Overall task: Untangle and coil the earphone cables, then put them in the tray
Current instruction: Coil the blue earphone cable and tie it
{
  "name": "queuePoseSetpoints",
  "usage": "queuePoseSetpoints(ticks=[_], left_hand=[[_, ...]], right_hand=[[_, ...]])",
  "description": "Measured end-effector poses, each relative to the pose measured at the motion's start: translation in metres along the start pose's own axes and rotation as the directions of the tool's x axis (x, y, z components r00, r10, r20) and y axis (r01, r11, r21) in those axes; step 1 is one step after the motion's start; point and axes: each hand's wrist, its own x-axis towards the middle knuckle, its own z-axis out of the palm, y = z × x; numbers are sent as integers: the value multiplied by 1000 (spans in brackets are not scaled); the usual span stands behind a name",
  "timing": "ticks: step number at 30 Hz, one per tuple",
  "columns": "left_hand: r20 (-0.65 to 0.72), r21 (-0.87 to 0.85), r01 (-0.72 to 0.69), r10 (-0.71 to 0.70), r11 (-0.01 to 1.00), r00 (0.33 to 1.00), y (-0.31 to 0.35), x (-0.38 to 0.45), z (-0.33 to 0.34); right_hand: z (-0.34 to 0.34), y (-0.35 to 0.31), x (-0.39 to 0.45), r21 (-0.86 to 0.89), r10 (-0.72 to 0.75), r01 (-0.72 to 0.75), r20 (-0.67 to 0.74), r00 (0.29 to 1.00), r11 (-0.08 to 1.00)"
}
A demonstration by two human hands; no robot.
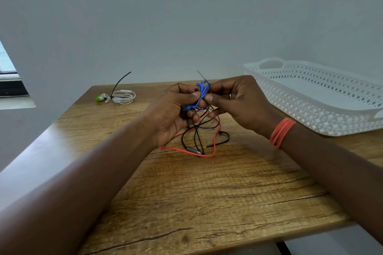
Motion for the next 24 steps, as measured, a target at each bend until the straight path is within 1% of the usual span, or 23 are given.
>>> queuePoseSetpoints(ticks=[8,14,19,21,24], left_hand=[[-65,44,-36,39,998,997,1,0,0],[-57,132,-33,41,991,998,-3,3,-2],[-59,180,-39,50,983,997,-3,2,-2],[-43,249,-61,74,967,996,-2,1,-2],[-59,409,-118,156,905,986,-5,1,-3]], right_hand=[[1,-6,-2,-36,-18,16,-51,999,999],[3,-7,0,-122,-98,78,-167,981,989],[1,-4,1,-135,-56,25,-236,970,991],[0,-3,2,-172,-44,6,-221,974,985],[2,-5,0,-227,-28,-18,-198,980,974]])
